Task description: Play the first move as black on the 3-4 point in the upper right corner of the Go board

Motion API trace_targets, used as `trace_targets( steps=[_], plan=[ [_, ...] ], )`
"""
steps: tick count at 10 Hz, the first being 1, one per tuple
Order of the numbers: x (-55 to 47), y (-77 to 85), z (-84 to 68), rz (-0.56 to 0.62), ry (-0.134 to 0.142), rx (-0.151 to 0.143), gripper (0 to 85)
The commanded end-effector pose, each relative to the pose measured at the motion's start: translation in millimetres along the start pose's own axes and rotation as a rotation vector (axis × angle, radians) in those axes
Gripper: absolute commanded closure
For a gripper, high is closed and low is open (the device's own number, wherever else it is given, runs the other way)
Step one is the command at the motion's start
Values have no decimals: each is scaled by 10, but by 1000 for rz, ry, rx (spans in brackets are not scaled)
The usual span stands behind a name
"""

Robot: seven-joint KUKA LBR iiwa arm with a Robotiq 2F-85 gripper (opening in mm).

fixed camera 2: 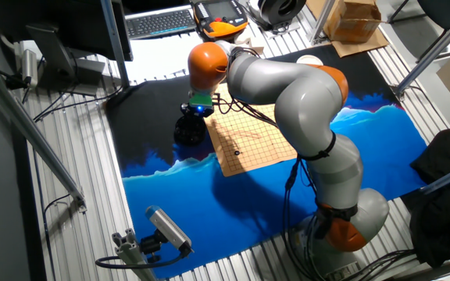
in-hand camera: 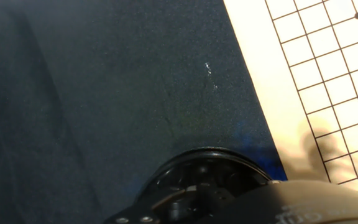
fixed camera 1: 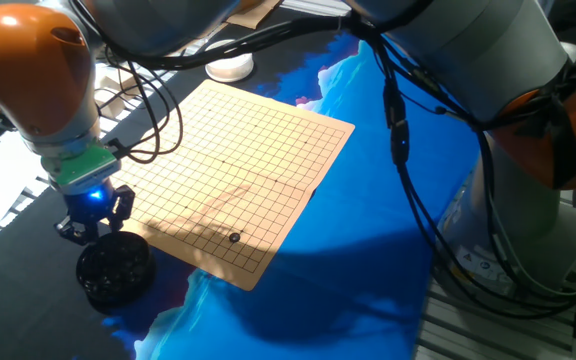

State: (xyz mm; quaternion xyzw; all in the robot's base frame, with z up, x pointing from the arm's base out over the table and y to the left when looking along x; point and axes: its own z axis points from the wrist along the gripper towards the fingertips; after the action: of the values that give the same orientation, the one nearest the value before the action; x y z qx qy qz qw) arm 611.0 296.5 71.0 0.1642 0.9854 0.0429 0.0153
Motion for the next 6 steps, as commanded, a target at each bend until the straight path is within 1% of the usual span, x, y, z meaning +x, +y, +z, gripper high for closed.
trace_targets(
  steps=[1, 4, 6],
  plan=[
    [3, 0, -2, 0, 0, 0, 510],
    [8, 5, 1, -2, 0, 0, 510],
    [7, -18, 12, -8, 0, 0, 510]
  ],
)
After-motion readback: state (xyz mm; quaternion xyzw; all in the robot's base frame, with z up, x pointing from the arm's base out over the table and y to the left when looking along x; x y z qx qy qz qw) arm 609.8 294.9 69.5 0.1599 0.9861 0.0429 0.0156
